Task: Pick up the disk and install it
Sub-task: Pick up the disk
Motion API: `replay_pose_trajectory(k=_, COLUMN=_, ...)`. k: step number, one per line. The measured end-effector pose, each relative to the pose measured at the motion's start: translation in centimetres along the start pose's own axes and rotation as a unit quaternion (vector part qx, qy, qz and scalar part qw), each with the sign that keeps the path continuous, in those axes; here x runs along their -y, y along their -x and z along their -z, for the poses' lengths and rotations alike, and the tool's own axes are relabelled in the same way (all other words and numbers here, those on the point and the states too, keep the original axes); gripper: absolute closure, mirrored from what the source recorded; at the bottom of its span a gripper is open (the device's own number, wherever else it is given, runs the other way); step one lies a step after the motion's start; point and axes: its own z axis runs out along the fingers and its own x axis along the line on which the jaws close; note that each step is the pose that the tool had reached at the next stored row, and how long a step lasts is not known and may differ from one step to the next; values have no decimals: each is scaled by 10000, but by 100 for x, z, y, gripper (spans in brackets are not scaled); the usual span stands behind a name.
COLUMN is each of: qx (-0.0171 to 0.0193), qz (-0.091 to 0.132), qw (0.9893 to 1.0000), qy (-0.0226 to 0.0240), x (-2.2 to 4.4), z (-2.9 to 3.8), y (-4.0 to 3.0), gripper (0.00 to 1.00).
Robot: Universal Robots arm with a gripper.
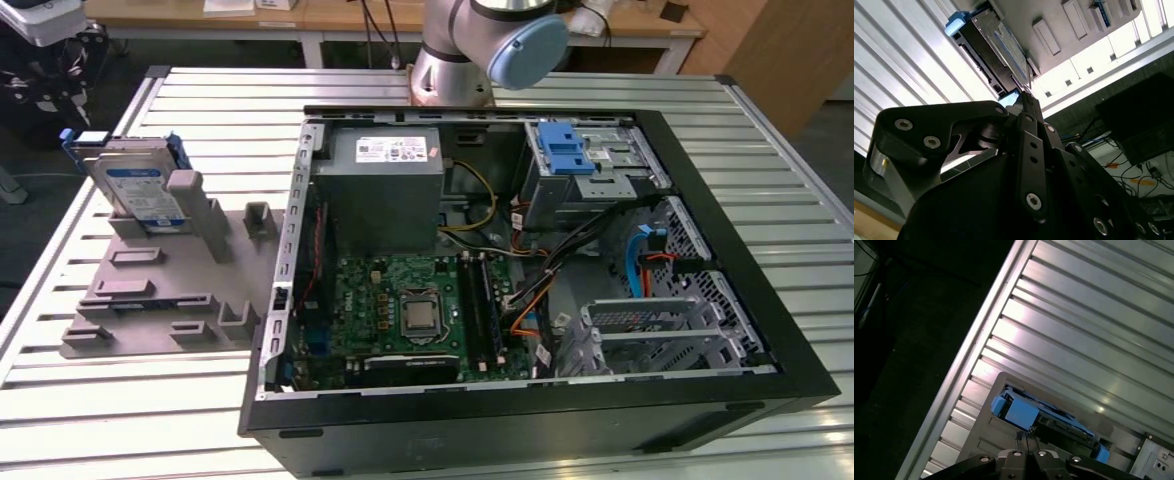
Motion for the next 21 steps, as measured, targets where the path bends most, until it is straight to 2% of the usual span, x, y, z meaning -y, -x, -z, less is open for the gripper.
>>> replay_pose_trajectory(k=2, qx=-1, qz=8, qw=10000, qy=0, x=0, z=0, y=0, gripper=89)
replay_pose_trajectory(k=3, qx=-7, qz=166, qw=9999, qy=-1, x=0, z=-1, y=0, gripper=89)
replay_pose_trajectory(k=4, qx=-17, qz=392, qw=9992, qy=-2, x=0, z=-2, y=0, gripper=89)
replay_pose_trajectory(k=7, qx=-29, qz=661, qw=9978, qy=-3, x=1, z=-4, y=0, gripper=89)
replay_pose_trajectory(k=11, qx=-40, qz=964, qw=9953, qy=-5, x=0, z=-6, y=0, gripper=89)
replay_pose_trajectory(k=14, qx=-49, qz=1197, qw=9928, qy=-6, x=1, z=-7, y=0, gripper=89)
replay_pose_trajectory(k=21, qx=-71, qz=1721, qw=9851, qy=-9, x=0, z=-9, y=0, gripper=89)
